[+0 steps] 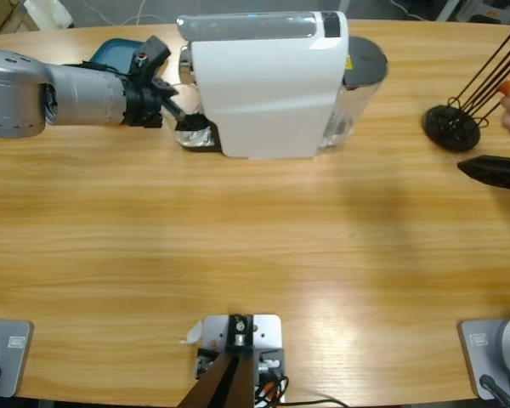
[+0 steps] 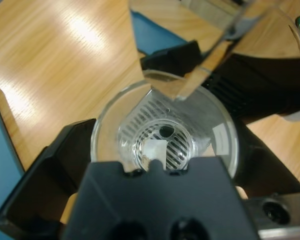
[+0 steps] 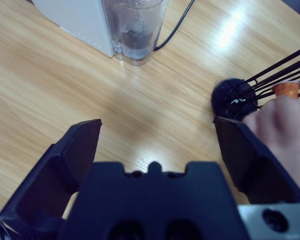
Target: Pour coffee
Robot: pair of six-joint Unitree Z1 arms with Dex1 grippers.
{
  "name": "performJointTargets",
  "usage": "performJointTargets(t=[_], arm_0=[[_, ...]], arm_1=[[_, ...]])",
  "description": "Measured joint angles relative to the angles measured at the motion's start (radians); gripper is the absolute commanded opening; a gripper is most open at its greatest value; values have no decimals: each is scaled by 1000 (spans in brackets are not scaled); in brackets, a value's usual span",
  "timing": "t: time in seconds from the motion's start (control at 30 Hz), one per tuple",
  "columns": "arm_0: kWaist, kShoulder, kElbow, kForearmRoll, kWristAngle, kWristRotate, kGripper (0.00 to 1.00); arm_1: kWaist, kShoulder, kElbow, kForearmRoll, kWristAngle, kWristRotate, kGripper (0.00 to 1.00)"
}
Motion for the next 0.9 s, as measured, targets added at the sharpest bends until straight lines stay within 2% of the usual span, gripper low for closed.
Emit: performJointTargets(t=[0.27,0.5,0.67,0.9], arm_0=[[-1,-122,36,54,-2,8,996],[-1,-215,162,83,-3,8,996],[-1,-239,230,84,3,-13,989],[-1,-217,223,48,87,-81,973]], arm_1=[[0,0,4,-3,10,-1,1000],[0,-4,18,-9,24,-2,996],[0,-16,20,-13,24,-2,996],[0,-28,21,-15,24,-2,1000]])
